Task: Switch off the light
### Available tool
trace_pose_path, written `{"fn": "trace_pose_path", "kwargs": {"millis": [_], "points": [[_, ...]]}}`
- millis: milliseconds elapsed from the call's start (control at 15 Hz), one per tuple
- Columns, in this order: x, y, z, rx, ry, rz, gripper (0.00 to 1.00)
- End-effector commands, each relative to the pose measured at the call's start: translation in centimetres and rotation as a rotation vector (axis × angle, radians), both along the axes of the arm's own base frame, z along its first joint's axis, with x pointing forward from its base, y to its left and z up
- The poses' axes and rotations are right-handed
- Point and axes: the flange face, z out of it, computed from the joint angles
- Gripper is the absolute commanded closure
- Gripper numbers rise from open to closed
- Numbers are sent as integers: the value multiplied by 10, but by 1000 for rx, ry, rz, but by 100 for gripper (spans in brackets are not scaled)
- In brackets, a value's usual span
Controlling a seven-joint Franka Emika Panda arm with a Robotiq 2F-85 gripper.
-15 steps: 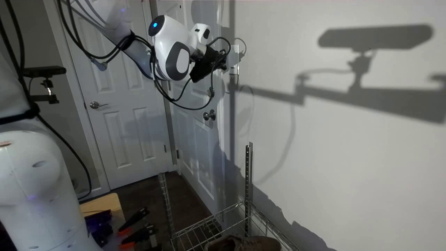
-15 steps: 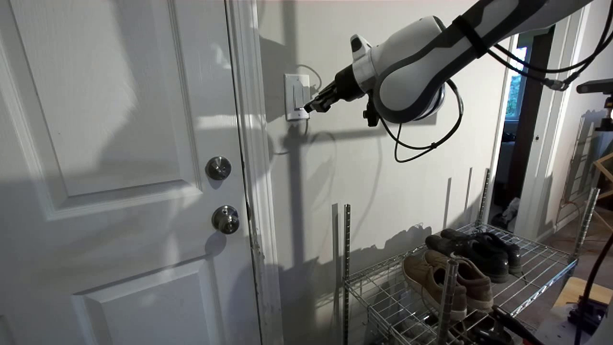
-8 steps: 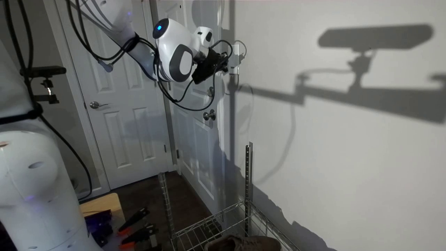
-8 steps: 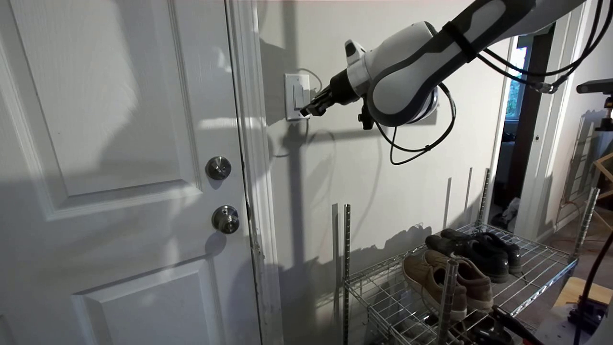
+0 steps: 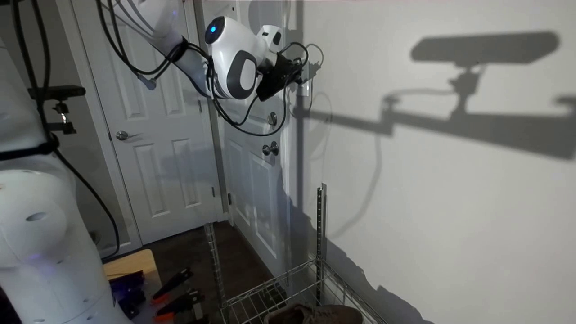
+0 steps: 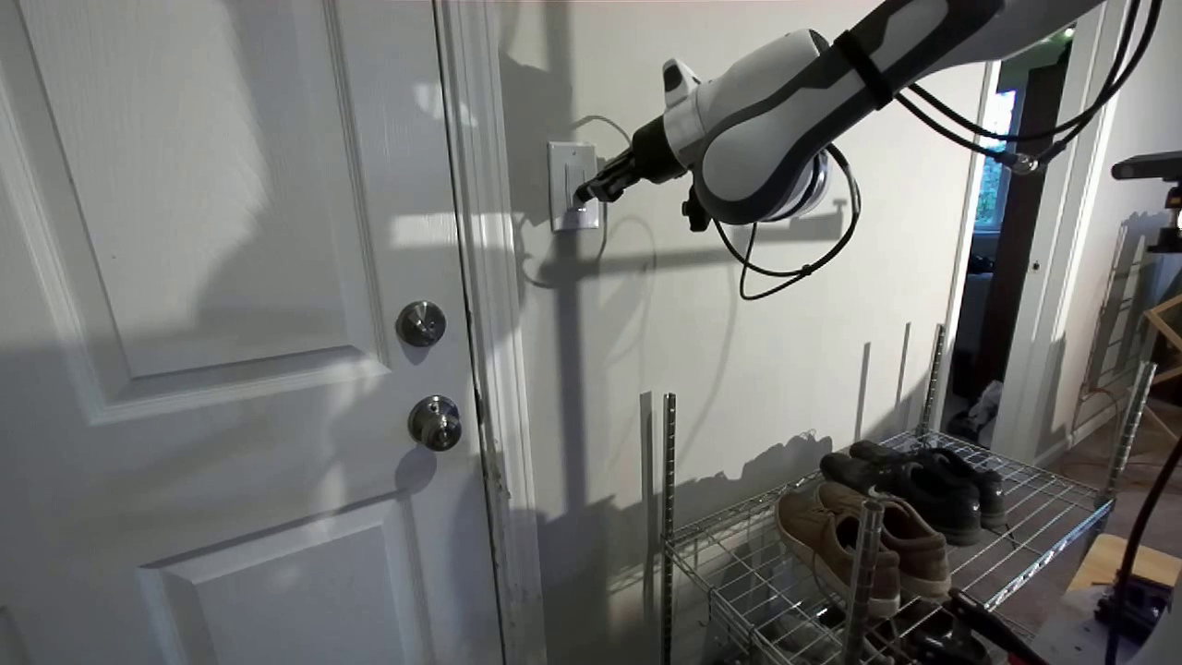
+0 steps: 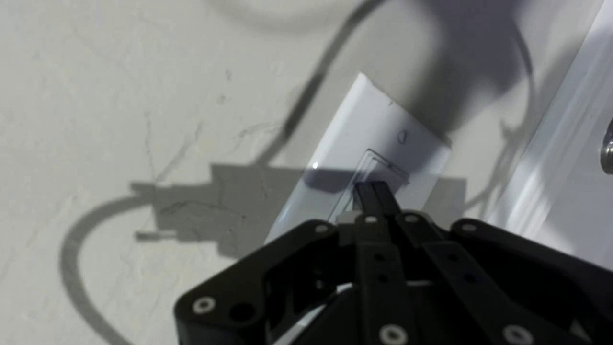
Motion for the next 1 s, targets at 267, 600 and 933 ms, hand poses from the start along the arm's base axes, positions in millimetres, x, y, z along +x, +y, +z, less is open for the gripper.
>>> {"fn": "trace_pose_path", "kwargs": {"millis": [267,600,933], "points": [[9,1,-6,-22,4,-3,97],[21,10,30,4,-66,9,97],[6,6,19,-4,-47,1,97]]}}
